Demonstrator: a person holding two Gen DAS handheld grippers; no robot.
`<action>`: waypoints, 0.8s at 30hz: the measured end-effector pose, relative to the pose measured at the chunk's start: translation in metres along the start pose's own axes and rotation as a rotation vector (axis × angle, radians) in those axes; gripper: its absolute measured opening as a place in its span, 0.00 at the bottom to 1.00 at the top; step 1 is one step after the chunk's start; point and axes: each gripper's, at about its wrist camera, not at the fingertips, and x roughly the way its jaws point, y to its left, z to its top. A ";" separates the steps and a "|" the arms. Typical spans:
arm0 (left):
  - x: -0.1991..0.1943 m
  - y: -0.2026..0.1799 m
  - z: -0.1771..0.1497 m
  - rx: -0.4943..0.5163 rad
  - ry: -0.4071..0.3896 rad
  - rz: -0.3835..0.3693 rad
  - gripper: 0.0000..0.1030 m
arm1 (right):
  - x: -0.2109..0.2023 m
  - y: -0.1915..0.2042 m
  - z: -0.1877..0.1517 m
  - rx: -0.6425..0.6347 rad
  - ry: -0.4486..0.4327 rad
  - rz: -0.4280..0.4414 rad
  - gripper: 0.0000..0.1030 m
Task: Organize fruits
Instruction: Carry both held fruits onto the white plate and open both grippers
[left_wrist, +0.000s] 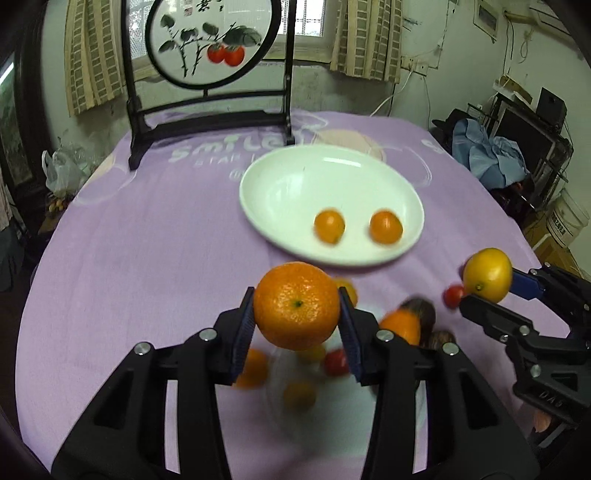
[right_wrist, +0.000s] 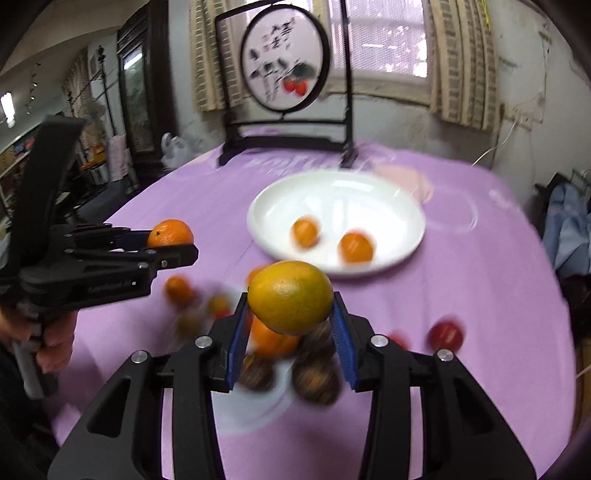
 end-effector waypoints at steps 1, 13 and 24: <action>0.007 -0.003 0.009 -0.004 0.003 0.002 0.42 | 0.007 -0.004 0.006 0.001 -0.001 -0.014 0.41; 0.110 0.006 0.072 -0.086 0.077 0.093 0.42 | 0.113 -0.055 0.064 0.072 0.061 -0.100 0.41; 0.122 0.001 0.079 -0.082 0.040 0.114 0.61 | 0.132 -0.059 0.071 0.054 0.059 -0.197 0.62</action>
